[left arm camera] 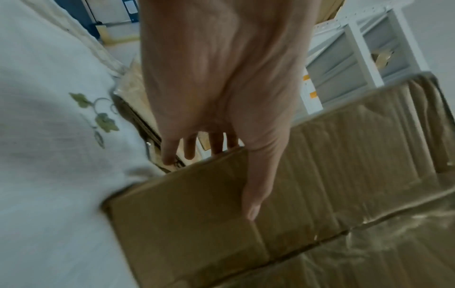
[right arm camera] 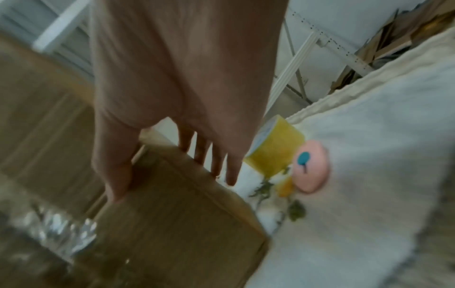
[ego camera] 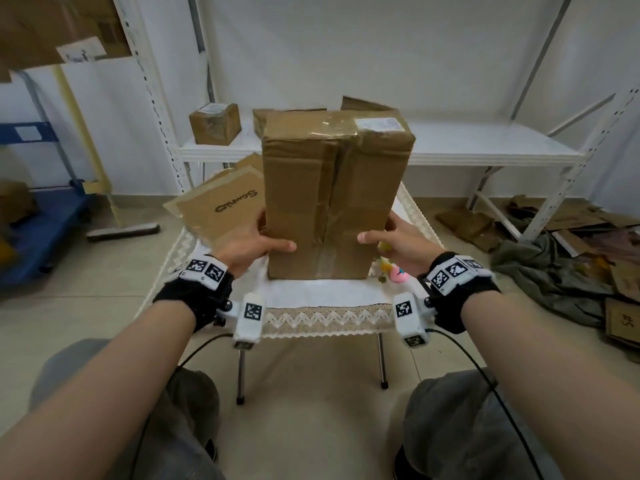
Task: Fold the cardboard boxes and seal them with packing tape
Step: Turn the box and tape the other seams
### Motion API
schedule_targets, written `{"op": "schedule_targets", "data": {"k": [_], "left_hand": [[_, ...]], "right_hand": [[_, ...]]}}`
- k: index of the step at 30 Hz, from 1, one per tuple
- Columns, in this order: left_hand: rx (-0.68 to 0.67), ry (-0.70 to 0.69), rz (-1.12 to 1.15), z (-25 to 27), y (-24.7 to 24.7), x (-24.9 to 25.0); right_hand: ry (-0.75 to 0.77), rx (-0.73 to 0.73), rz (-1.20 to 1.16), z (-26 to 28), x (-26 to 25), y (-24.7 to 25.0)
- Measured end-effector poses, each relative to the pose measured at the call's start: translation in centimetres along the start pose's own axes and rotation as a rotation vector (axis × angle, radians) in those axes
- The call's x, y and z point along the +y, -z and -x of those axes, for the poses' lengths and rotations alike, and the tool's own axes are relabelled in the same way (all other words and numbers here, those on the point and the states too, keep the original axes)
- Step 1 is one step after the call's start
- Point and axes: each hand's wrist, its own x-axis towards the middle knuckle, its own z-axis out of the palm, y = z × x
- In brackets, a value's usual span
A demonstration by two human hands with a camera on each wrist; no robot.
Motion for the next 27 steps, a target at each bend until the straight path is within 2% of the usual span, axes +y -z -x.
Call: {"op": "schedule_targets", "data": {"k": [4, 9, 14, 16, 19, 24, 27], "left_hand": [[0.022, -0.017, 0.006, -0.5, -0.2, -0.4], [0.073, -0.031, 0.038, -0.7, -0.2, -0.9], [0.108, -0.058, 0.056, -0.6, -0.6, -1.3], [0.113, -0.071, 0.06, -0.5, -0.6, -1.5], [0.106, -0.074, 0.058, -0.2, -0.5, -1.5], [0.113, -0.076, 0.048, 0.1, -0.5, -1.0], [0.125, -0.108, 0.049, 0.2, -1.0, -0.5]], "right_hand": [[-0.003, 0.023, 0.109, 0.2, 0.3, 0.5], [-0.046, 0.111, 0.503, 0.5, 0.6, 1.9], [-0.173, 0.149, 0.918, 0.5, 2.5, 3.4], [-0.162, 0.238, 0.965, 0.3, 3.5, 3.9], [-0.065, 0.416, 0.952, 0.1, 4.4, 4.2], [0.068, 0.49, 0.949, -0.7, 4.6, 3.5], [0.036, 0.505, 0.985, -1.4, 4.2, 2.8]]}}
